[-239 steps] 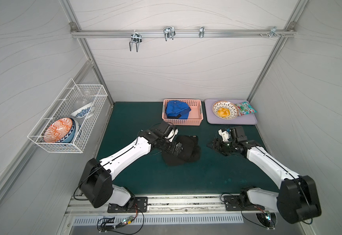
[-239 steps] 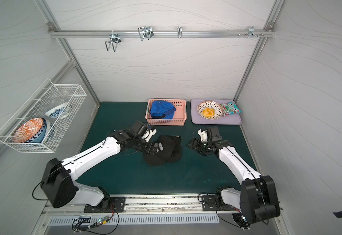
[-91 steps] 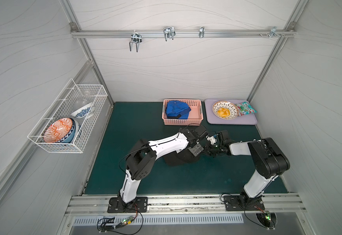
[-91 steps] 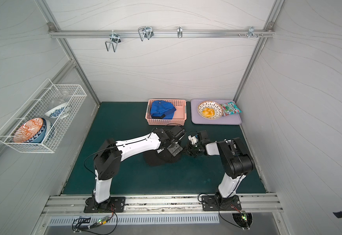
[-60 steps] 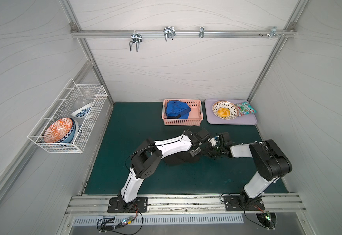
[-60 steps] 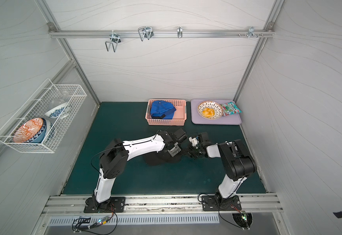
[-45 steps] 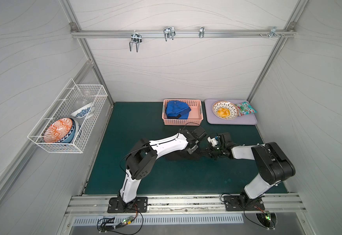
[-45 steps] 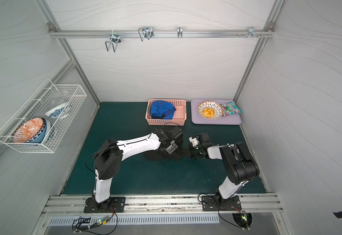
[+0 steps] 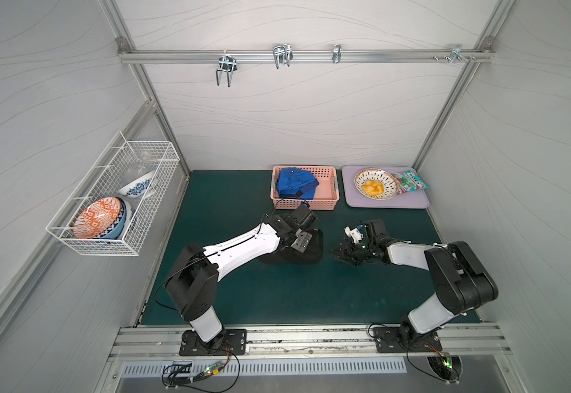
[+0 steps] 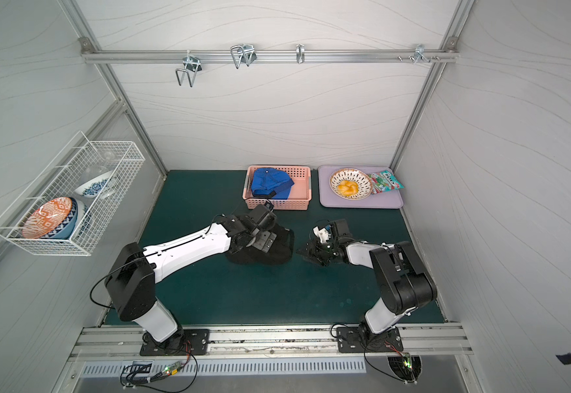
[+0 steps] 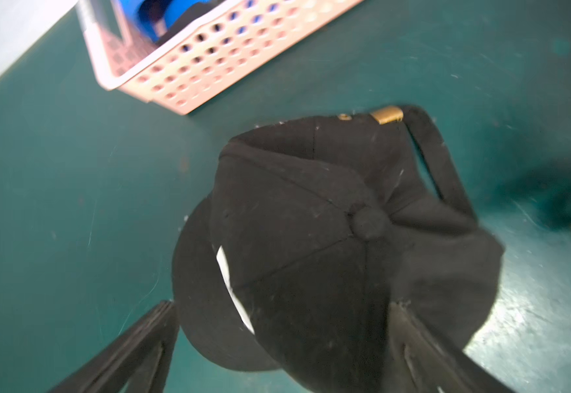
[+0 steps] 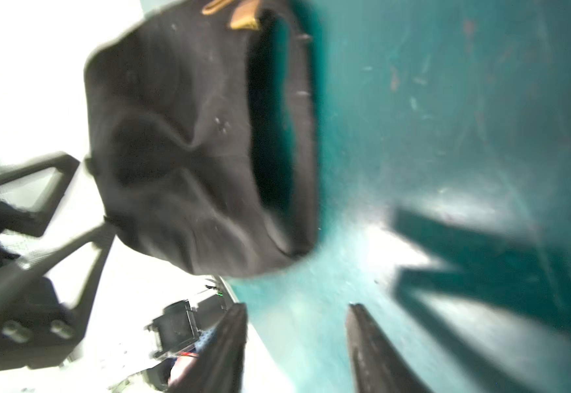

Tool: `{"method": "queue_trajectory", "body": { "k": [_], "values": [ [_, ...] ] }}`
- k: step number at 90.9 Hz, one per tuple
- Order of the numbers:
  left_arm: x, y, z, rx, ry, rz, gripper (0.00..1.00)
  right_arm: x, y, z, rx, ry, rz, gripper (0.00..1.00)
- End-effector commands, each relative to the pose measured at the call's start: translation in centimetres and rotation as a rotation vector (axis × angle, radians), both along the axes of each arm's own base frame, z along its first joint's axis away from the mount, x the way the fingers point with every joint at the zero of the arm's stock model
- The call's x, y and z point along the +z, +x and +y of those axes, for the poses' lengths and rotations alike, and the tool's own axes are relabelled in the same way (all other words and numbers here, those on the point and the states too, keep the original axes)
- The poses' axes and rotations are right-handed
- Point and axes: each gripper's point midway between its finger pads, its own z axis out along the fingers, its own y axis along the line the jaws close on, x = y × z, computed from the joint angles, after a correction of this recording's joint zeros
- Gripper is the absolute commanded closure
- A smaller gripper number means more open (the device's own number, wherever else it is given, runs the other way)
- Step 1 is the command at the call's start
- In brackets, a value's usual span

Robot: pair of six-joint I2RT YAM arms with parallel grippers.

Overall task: Turn the baseball cap inside out
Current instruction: Adjust the baseball cap at the center of the board.

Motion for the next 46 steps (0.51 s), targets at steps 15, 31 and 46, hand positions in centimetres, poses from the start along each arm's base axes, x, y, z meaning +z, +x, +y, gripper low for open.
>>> {"method": "queue_trajectory", "body": {
  "k": [15, 31, 46],
  "values": [
    [2.5, -0.3, -1.2, 0.025, -0.170, -0.044, 0.01, 2.5, 2.2, -0.2, 0.016, -0.092, -0.117, 0.38],
    [1.9, 0.5, -1.6, -0.011, -0.101, -0.029, 0.00, 2.6, 4.8, 1.7, 0.018, -0.180, -0.178, 0.41],
    [-1.4, 0.9, -1.9, -0.038, -0.005, 0.038, 0.00, 2.1, 7.1, 2.9, 0.010, -0.192, -0.200, 0.48]
  ]
}}
